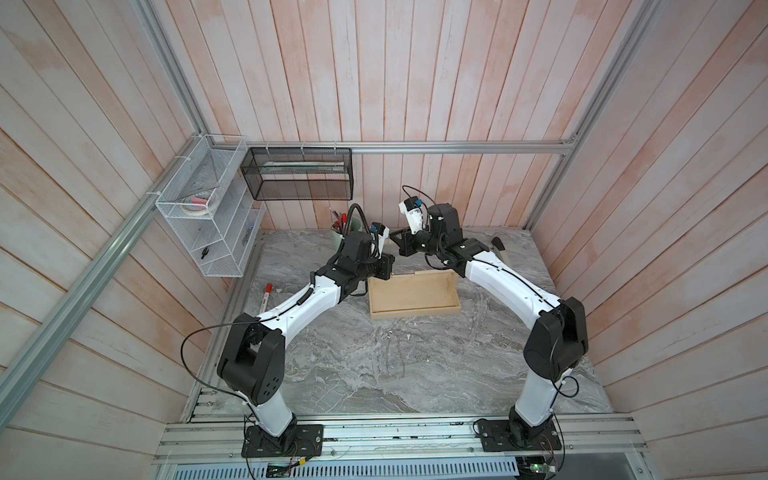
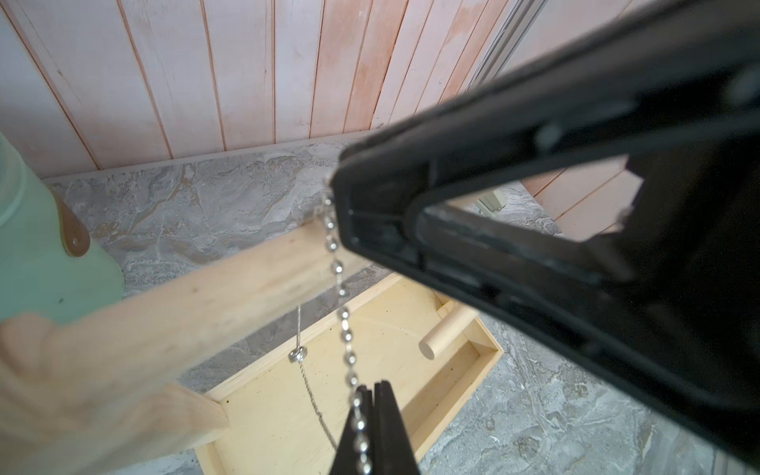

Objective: Hang the necklace on the jewelry display stand
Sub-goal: Hang the necklace on the stand.

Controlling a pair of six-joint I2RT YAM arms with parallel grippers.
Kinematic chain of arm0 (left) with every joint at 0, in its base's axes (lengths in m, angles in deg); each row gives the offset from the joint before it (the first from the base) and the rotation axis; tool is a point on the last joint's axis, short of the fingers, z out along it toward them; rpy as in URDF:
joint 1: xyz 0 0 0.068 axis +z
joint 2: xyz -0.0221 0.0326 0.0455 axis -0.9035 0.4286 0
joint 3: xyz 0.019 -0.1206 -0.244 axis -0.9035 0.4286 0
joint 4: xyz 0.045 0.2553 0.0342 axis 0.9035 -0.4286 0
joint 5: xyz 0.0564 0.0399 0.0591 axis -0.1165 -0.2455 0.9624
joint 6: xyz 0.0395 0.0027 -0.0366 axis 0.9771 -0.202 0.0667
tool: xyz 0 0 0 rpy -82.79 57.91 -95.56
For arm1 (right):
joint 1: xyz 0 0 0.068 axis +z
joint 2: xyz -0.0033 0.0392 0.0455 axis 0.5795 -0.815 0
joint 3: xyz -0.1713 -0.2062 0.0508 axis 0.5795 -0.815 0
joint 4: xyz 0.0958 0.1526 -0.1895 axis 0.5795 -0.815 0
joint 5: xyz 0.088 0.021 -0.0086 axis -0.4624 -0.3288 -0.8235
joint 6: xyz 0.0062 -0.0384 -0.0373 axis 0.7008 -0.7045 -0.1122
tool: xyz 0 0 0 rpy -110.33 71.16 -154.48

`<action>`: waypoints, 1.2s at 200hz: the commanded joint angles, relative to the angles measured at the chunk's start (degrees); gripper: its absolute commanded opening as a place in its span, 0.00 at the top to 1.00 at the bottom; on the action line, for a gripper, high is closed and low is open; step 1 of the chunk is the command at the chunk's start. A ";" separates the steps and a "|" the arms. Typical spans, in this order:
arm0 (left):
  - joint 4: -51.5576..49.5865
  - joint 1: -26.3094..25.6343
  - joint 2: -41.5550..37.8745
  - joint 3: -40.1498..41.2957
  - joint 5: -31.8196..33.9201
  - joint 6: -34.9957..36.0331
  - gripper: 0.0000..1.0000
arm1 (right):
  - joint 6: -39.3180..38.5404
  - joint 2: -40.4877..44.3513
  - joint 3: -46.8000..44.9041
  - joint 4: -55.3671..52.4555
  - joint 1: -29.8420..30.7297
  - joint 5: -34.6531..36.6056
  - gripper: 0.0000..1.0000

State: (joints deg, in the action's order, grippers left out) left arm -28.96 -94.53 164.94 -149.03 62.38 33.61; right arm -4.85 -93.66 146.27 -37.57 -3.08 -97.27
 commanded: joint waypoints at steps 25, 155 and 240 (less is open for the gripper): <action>1.68 0.25 -1.59 2.02 -1.27 -1.69 0.96 | -0.28 1.27 0.34 -1.05 -0.22 1.85 0.90; -5.68 0.07 -8.04 3.72 -0.97 -2.41 0.50 | -0.59 13.69 -1.71 -5.64 0.42 7.56 0.79; -15.89 0.07 -22.14 4.76 4.19 -4.80 0.16 | -3.07 26.09 -4.07 -10.14 1.97 21.02 0.65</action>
State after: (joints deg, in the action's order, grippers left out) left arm -39.56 -94.42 145.29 -143.89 63.29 29.85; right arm -5.98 -69.82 141.00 -46.62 -1.46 -82.95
